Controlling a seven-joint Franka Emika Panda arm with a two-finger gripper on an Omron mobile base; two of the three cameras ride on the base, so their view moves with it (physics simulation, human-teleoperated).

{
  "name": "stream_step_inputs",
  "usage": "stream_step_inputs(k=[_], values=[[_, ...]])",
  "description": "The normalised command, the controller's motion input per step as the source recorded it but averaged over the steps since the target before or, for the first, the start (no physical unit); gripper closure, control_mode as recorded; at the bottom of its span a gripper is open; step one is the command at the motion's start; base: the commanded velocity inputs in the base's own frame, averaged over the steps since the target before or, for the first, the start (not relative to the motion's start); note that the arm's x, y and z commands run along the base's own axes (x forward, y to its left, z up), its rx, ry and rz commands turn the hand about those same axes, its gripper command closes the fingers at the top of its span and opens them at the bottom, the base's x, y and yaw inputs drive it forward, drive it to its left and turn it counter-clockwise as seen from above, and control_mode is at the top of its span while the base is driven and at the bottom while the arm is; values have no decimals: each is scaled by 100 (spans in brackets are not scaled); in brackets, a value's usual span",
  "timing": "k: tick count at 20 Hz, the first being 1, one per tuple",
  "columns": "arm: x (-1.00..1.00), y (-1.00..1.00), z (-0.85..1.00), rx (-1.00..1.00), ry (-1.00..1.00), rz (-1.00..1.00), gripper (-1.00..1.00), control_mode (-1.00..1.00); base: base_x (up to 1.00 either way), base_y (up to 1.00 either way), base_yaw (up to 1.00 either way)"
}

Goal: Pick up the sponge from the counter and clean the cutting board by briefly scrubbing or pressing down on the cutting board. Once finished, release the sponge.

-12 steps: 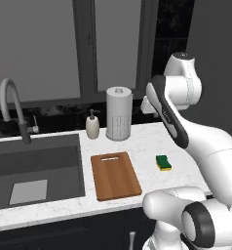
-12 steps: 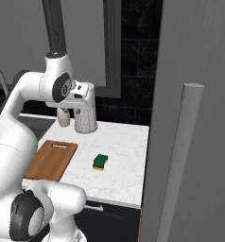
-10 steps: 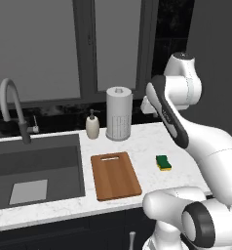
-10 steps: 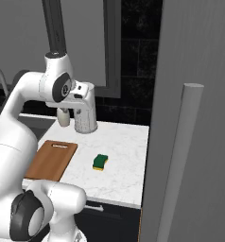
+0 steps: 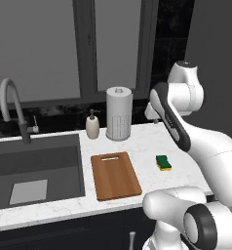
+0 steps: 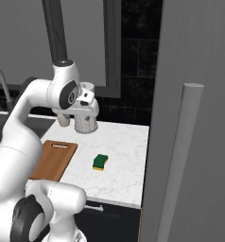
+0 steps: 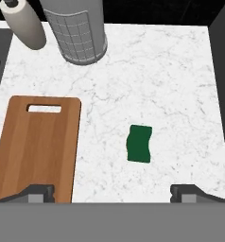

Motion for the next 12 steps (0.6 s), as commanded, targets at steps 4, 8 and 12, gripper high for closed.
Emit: stream_step_inputs(k=[4,8,12], values=[[0,-21,-31,0,0,0,-100,-100,0,0,0],[0,-18,-34,0,0,0,-100,-100,0,0,0],[-1,-16,-32,0,0,0,-100,-100,0,0,0]])
